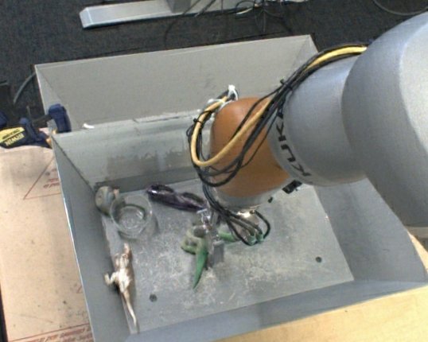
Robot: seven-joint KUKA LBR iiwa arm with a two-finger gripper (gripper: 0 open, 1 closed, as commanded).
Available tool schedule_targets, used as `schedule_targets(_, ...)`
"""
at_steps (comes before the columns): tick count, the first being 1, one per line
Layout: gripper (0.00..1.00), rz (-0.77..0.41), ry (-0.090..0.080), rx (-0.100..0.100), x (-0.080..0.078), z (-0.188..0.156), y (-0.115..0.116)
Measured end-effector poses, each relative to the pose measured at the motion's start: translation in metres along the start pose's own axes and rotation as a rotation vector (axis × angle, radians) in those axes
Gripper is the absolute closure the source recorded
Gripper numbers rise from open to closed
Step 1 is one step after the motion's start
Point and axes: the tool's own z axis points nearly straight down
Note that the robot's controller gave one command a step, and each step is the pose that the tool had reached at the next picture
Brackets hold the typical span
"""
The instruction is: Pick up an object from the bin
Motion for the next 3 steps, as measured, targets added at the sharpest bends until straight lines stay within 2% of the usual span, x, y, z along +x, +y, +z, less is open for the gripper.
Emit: schedule_targets(3, 1.00, 0.000, 0.004, 0.000, 0.0013, -0.0061, 0.0001)
